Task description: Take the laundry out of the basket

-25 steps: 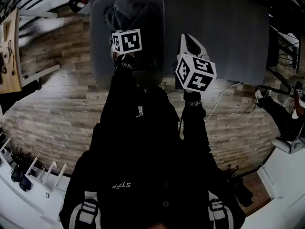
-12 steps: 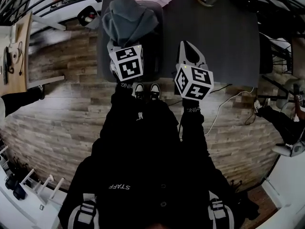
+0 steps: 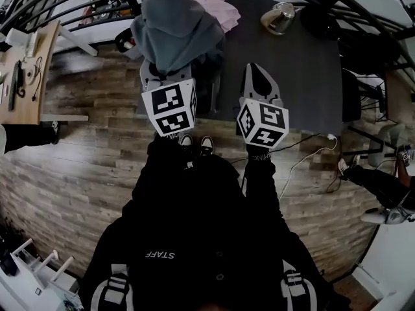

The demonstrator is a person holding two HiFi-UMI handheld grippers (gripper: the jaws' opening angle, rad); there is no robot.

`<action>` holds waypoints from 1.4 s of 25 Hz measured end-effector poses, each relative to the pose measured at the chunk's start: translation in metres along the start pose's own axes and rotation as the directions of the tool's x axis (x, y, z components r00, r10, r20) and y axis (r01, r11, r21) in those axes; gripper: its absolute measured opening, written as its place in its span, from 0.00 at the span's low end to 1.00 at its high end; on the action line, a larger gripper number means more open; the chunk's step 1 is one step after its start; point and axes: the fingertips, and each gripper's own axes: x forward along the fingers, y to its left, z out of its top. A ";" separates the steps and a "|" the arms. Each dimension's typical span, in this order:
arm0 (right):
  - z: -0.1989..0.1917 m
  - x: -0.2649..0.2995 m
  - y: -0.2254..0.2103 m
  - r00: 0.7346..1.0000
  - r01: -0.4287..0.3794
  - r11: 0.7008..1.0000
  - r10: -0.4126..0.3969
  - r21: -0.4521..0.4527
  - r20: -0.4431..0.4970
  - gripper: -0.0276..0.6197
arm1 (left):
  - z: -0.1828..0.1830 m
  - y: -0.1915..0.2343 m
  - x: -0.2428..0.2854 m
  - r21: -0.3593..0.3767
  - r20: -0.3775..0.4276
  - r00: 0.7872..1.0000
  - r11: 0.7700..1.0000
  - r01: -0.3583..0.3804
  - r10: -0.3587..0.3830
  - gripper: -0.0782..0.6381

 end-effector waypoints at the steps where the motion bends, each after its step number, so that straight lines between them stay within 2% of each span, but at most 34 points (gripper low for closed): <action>1: 0.007 -0.003 0.004 1.000 -0.003 1.000 0.003 -0.008 0.017 0.06 | 0.011 0.001 -0.005 -0.001 0.027 1.000 1.000 0.000 0.000 0.41; 8: 0.053 -0.024 0.024 0.992 -0.026 0.998 0.033 -0.052 0.123 0.06 | 0.071 -0.002 -0.039 0.000 0.180 0.984 1.000 -0.005 0.005 0.41; 15: 0.097 -0.038 0.044 0.969 -0.020 0.994 0.047 -0.111 0.244 0.06 | 0.102 -0.008 -0.060 0.038 0.293 0.956 0.999 0.000 -0.012 0.41; 20: 0.111 -0.043 0.049 0.955 0.002 0.991 0.039 -0.136 0.295 0.06 | 0.110 -0.009 -0.065 0.067 0.329 0.944 0.998 0.000 -0.022 0.41; 29: 0.136 -0.046 0.051 0.936 0.035 0.987 0.023 -0.156 0.352 0.06 | 0.126 -0.005 -0.062 0.069 0.368 0.929 0.998 0.005 -0.030 0.41; 35: 0.146 -0.046 0.051 0.927 0.044 0.986 0.021 -0.163 0.375 0.06 | 0.132 -0.009 -0.057 0.079 0.368 0.929 0.997 0.010 -0.038 0.41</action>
